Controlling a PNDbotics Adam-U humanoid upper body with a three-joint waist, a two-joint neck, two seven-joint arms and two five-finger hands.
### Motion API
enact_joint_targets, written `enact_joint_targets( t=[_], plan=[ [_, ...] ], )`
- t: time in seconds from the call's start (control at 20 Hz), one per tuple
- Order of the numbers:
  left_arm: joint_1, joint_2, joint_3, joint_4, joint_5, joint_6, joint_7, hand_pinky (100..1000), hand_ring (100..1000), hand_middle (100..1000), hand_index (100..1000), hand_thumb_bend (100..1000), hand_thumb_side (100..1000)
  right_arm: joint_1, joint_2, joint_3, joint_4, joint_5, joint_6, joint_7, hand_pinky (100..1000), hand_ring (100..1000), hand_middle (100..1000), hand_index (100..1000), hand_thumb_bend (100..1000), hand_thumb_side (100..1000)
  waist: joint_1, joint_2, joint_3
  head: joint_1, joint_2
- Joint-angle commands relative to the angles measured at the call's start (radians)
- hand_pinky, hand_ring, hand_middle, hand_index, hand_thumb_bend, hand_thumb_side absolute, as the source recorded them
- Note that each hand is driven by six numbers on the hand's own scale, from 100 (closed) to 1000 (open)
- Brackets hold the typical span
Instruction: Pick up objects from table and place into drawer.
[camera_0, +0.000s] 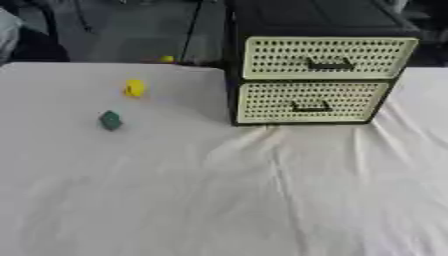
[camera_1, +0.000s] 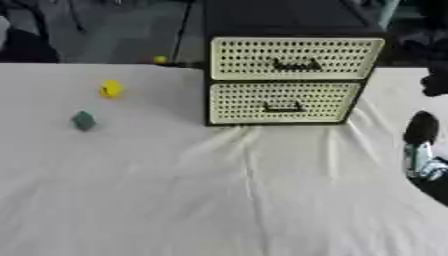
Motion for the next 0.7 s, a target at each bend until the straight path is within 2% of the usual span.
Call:
enact_joint_targets(
  t=[0.05,0.25,0.5,0.7],
  plan=[
    [-0.008,0.011,-0.006,-0.013,0.003,0.002,-0.003,527,703,848,904,302,891,-0.005,-0.105,-0.009,-0.015,-0.009,0.042,0.074,470,516,596,847,100,745,-0.001,-0.023,0.003,-0.011,-0.012],
    [-0.006,0.011,-0.009,-0.013,0.005,0.003,-0.006,526,703,848,904,300,891,-0.015,-0.195,-0.022,-0.015,-0.014,0.084,0.149,437,505,591,857,100,729,-0.001,-0.026,0.007,-0.018,-0.006],
    [-0.003,0.011,-0.013,-0.013,0.008,0.002,-0.011,526,703,848,904,299,891,-0.019,-0.288,-0.020,-0.015,-0.034,0.120,0.260,303,411,469,839,102,658,0.001,-0.031,0.008,-0.028,0.000],
    [-0.001,0.010,-0.015,-0.013,0.009,0.001,-0.014,527,703,848,904,299,890,-0.029,-0.353,-0.017,-0.015,-0.074,0.148,0.290,262,360,424,825,104,624,0.003,-0.034,0.009,-0.026,0.005]
  ],
)
